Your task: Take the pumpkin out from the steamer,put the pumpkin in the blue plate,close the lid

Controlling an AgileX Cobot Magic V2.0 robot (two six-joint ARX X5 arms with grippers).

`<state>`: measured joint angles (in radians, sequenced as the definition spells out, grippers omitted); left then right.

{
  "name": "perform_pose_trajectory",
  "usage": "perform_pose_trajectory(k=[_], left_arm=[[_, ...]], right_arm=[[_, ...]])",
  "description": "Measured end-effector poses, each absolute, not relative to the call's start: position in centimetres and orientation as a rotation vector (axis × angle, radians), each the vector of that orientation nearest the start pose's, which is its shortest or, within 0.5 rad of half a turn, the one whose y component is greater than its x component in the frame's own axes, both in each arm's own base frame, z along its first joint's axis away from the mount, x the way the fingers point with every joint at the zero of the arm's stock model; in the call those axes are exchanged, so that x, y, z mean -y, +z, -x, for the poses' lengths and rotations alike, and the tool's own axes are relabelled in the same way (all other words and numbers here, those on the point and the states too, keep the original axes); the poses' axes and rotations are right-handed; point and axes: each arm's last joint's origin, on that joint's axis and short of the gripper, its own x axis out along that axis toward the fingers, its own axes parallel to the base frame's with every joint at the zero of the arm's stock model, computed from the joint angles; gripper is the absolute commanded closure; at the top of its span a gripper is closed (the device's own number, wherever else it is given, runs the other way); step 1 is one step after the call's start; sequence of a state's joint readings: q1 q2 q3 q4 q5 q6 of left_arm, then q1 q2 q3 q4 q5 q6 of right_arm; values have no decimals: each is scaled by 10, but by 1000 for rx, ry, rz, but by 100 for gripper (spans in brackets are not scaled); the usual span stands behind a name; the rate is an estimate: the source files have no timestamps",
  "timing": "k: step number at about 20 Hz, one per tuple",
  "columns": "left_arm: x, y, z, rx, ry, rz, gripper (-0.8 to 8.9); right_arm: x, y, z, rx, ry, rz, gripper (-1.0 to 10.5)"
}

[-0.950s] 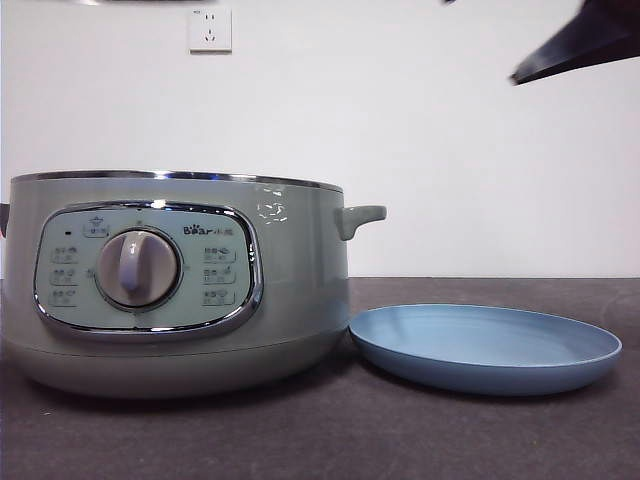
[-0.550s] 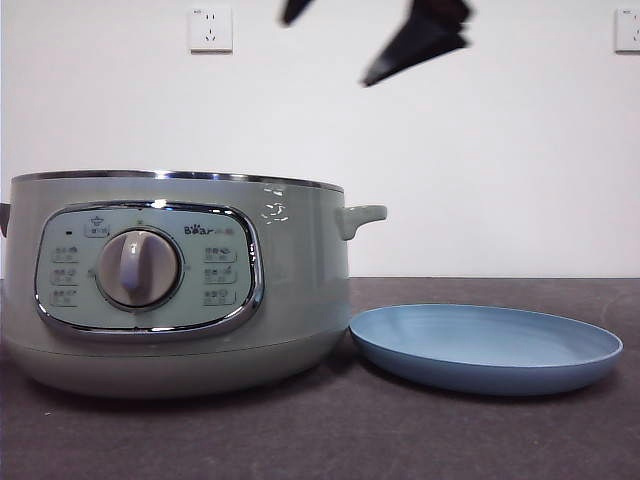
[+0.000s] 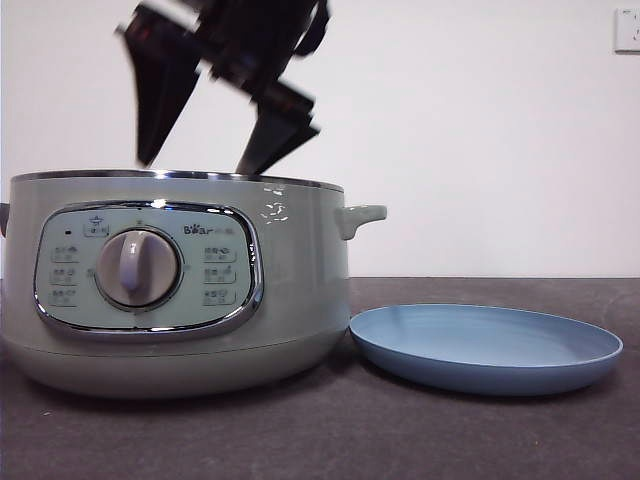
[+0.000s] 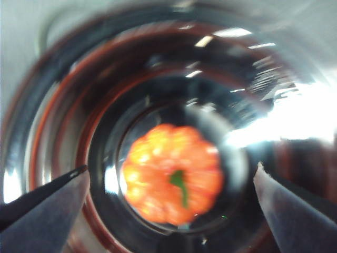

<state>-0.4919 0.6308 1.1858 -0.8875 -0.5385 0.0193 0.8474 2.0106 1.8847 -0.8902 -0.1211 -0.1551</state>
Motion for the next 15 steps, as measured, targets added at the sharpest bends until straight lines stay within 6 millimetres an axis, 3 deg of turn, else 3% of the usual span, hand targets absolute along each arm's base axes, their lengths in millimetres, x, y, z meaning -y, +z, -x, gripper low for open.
perform_pose_trajectory(k=[9,10,11,13,15], left_arm=[[20,407,-69,-314,43,-197,822],[20,406,-68,-315,44,-198,822],[20,406,-68,-317,43,-198,822],[20,406,-68,-320,43,-200,822],[20,406,-68,-325,43,-203,822]], right_arm=[[-352,227,-295,-1000,955,622,167],[-353,225,-296,-1002,955,622,276],[-354,226,-296,-989,956,618,461],[-354,226,-296,-989,956,617,929],[-354,226,-296,-991,956,618,955]])
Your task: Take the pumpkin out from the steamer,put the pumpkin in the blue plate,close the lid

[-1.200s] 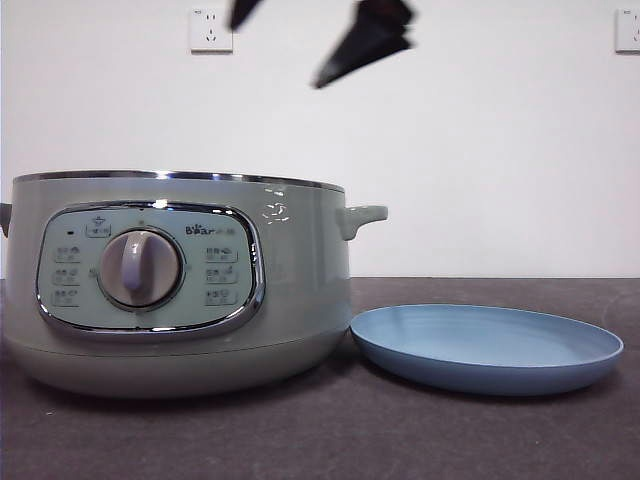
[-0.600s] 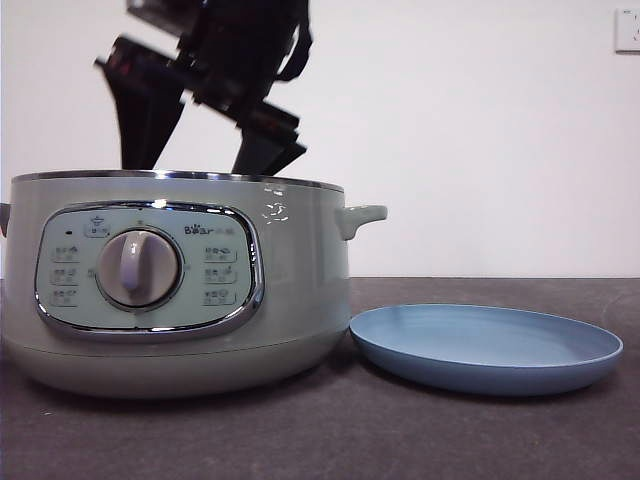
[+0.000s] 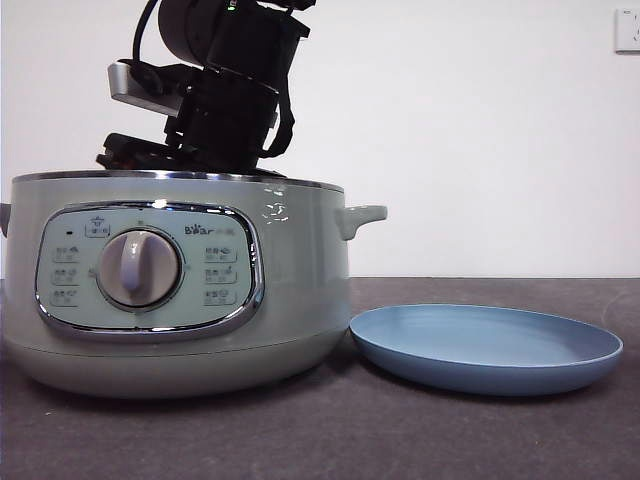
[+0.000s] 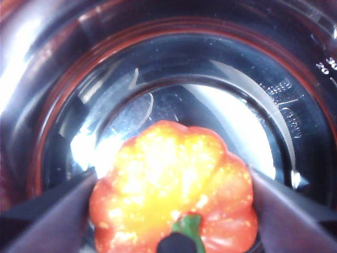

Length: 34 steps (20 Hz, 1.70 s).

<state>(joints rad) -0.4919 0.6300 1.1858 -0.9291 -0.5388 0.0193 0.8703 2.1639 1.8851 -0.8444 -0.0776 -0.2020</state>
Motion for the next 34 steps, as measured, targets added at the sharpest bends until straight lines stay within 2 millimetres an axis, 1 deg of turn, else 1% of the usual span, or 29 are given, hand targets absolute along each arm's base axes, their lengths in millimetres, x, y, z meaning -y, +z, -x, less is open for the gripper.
perform_pose_trajectory(k=[4,5,6,7,8,10,11,12,14,15,17,18,20,23,25,27,30,34], left_arm=[[20,406,-68,-325,43,-203,822],[20,405,-68,-325,42,-203,822],[20,405,-68,-326,40,-203,822],[20,405,-68,-327,26,-200,822],[21,405,-68,-327,-2,-195,822],[23,408,-71,-302,-18,-178,822],[24,410,-72,-287,-34,-167,822],[25,411,-72,-275,-53,-158,822],[25,413,-73,-254,-64,-145,822],[26,414,-73,-251,-63,-144,822],[26,414,-73,-251,-68,-143,822],[26,413,-73,-252,-82,-141,822],[26,413,-73,-252,-89,-140,822],[27,413,-73,-254,-105,-139,822],[27,413,-73,-254,-119,-137,822],[29,413,-75,-262,-129,-139,822],[31,412,-78,-273,-139,-142,822],[36,410,-86,-302,-190,-146,822]], right_arm=[[-357,227,-292,-987,964,623,954],[-354,233,-289,-989,965,626,954],[-350,247,-285,-976,965,622,954],[-339,273,-278,-943,964,607,954],[-323,305,-270,-893,960,583,954],[-284,363,-252,-801,937,533,954],[-261,385,-245,-780,911,510,954],[-238,401,-238,-777,877,486,954],[-196,424,-227,-792,802,443,958],[-181,429,-223,-813,755,430,958],[-162,436,-221,-820,645,418,958],[-153,438,-219,-818,600,406,958],[-140,434,-208,-833,556,378,958],[-128,415,-192,-835,530,346,958],[-125,394,-188,-844,519,325,958],[-126,371,-189,-857,507,313,958],[-130,335,-198,-867,496,301,958],[-137,294,-212,-839,490,284,958]])
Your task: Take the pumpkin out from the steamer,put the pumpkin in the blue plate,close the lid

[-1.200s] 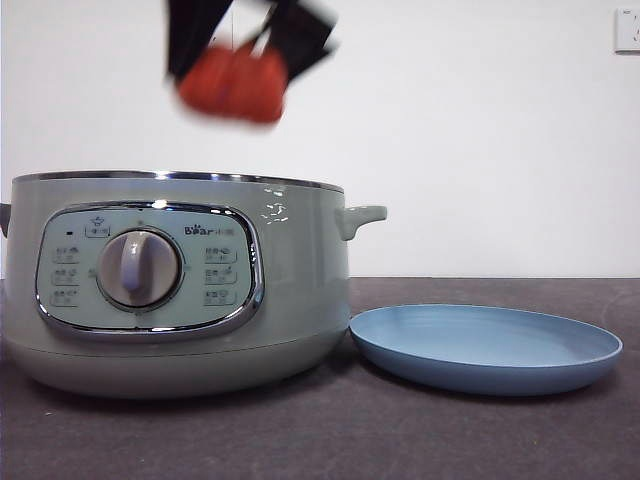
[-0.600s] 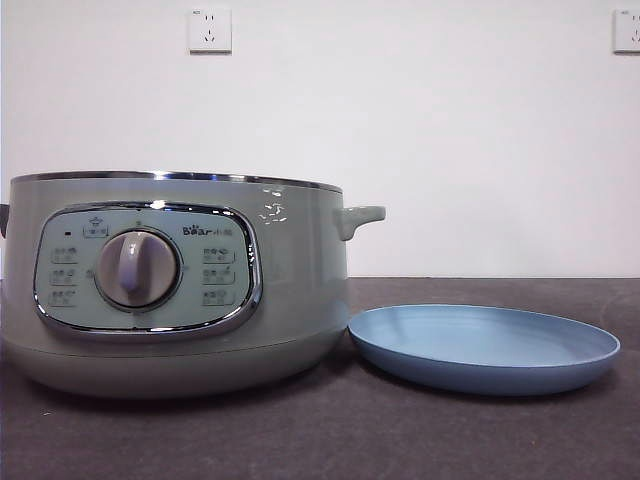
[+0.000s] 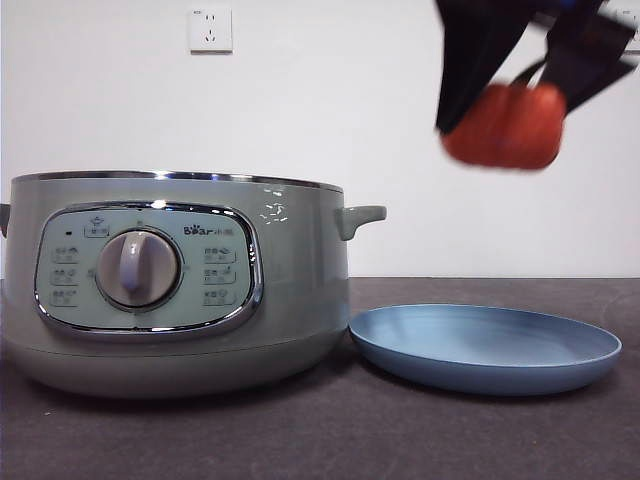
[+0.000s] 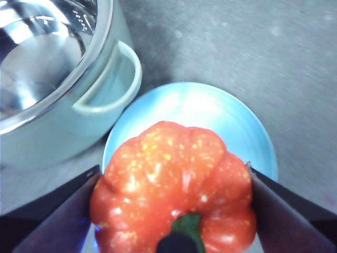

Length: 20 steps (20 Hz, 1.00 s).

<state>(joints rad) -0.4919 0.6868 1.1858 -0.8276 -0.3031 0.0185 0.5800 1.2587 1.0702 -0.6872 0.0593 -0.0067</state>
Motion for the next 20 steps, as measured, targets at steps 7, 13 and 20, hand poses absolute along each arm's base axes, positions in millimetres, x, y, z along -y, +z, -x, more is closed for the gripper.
perform_pose_trajectory(k=[7,13,20], left_arm=[[50,403,-108,-381,-255,-165,822],[62,400,-127,-402,-298,-162,822],[64,399,-129,-408,-318,-160,822]], right_arm=[[-139,238,-257,-959,419,291,946],[-141,188,-285,-1103,464,248,775],[-142,182,-285,-1129,464,253,343]])
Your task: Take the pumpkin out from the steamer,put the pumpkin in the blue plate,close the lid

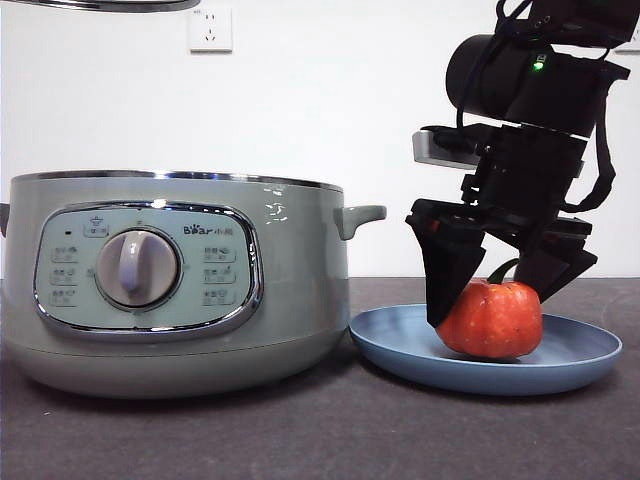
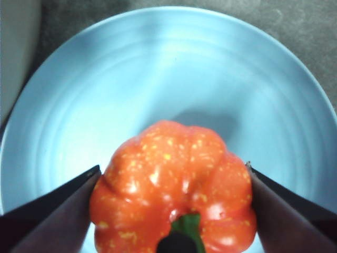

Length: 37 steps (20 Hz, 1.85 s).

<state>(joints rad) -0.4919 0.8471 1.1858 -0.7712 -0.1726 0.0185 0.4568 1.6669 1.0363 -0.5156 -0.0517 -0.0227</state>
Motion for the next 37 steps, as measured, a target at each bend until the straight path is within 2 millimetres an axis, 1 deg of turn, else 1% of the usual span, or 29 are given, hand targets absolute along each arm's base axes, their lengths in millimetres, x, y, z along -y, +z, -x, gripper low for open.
perform_pose_trajectory(k=[5,7,9,12,14,19,22,25,28,30,37], left_arm=[[64,399,-130,-409,-318,-160,822],[66,397,-133,-419,-318,-164,822],[69,395,-139,-433,-318,-169,822],[76,392,-151,-439,-327,-168,822],[82,389,-161,-445,-362,-161,822],[98,376,-189,-492,-410,-163,822],[110,362,-206,-554,-448,-169,822],[120,347,-224,-601,-471,-169,822],[128,334,-237,-647,-489,-160,822],[131,329,-242,-666,-500,-152,822],[137,316,-252,-714,-494,-148,822]], right_arm=[[-141,182,-284,-1145,459,251,348],[-141,182,-284,-1146,454,244,348],[-139,191,-280,-1127,453,235,348],[-135,218,-271,-1049,458,215,348],[-130,240,-260,-977,465,199,348],[-114,293,-230,-775,478,156,348],[-105,316,-211,-676,481,127,348],[-97,332,-196,-599,459,112,349],[-91,342,-186,-545,411,112,349],[-88,345,-182,-529,407,108,349],[-85,348,-180,-514,399,101,349]])
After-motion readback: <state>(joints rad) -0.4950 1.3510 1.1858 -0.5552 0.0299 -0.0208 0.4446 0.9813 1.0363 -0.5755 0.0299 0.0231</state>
